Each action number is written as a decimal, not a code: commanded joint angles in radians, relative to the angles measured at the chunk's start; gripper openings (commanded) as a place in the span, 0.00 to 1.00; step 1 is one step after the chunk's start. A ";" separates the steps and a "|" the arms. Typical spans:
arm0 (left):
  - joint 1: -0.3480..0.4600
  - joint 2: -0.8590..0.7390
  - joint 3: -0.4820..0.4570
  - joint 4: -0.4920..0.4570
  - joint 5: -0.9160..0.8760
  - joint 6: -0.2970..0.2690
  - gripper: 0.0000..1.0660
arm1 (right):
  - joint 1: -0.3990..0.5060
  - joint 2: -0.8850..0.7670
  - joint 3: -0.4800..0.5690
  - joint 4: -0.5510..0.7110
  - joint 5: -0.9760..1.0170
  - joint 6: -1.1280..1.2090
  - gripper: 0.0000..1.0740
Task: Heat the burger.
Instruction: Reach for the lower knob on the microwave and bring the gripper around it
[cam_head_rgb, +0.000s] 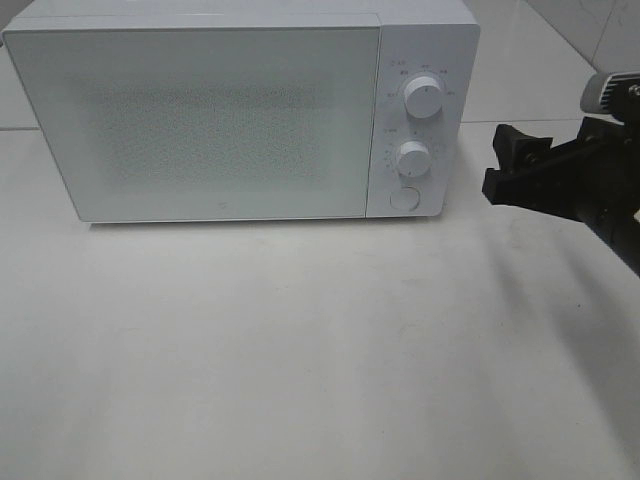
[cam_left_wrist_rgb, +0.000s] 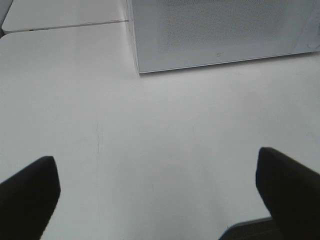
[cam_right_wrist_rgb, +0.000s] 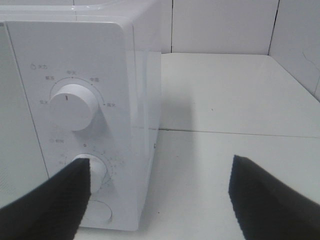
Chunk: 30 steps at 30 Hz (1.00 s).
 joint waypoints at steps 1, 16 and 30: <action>-0.004 -0.020 0.002 -0.006 -0.015 -0.008 0.94 | 0.046 0.029 -0.001 0.044 -0.070 -0.013 0.70; -0.004 -0.020 0.002 -0.006 -0.015 -0.008 0.94 | 0.317 0.184 -0.020 0.318 -0.194 -0.027 0.70; -0.004 -0.020 0.002 -0.006 -0.015 -0.008 0.94 | 0.348 0.210 -0.036 0.333 -0.182 -0.001 0.70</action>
